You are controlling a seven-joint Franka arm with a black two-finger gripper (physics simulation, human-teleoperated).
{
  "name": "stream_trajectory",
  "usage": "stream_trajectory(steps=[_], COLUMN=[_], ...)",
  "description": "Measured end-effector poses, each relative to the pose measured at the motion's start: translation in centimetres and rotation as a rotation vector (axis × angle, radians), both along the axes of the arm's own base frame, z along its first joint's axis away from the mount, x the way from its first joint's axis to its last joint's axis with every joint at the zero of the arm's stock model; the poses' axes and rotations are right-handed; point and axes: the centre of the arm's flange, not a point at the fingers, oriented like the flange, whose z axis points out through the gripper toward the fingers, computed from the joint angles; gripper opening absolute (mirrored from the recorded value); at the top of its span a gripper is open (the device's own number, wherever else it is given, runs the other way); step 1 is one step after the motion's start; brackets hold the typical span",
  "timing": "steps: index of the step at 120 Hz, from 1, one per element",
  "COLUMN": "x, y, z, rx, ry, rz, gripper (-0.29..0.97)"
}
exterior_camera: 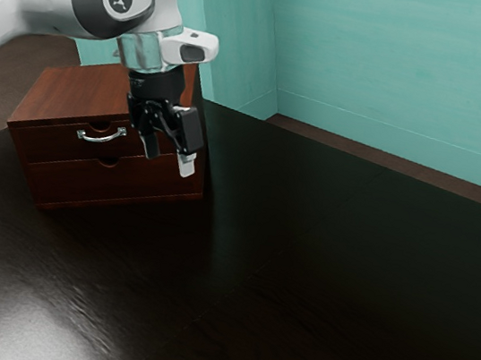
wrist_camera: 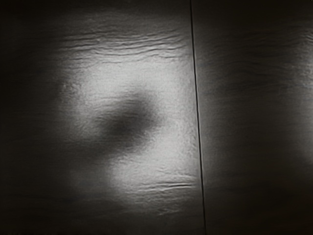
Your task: Pull the drawer handle with one arm to open the drawer
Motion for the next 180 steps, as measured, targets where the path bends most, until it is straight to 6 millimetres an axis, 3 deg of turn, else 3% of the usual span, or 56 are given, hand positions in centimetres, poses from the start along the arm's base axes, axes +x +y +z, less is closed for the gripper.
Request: stream_trajectory(steps=[34,38,45,51,66,81,93,111,138,155,180], x=[-0.2,-0.8,-2.8,-4.1,-5.1,-5.9,-5.7,-7.2,-8.3,-7.2,-5.5], y=[0.6,0.6,0.2,0.1,0.7,1.4,3.0,7.3,7.3,8.3,9.9], z=[0.2,2.0,6.7,8.9,10.2,10.9,8.7,6.7,1.8,-0.8,-2.6], rx=[-0.005,-0.002,0.004,0.007,0.016,0.032,0.052,0.086,0.062,0.099,0.173], ry=[0.002,-0.027,-0.111,-0.149,-0.166,-0.177,-0.096,0.035,0.01,-0.061,-0.15], rz=[0.038,0.04,0.037,0.038,0.037,-0.075,-0.15,-0.193,-0.416,-0.531,-0.658], gripper=[0.68,0.68,0.68,0.68,0.68,0.68,0.68,0.68,0.68,0.68,0.68])
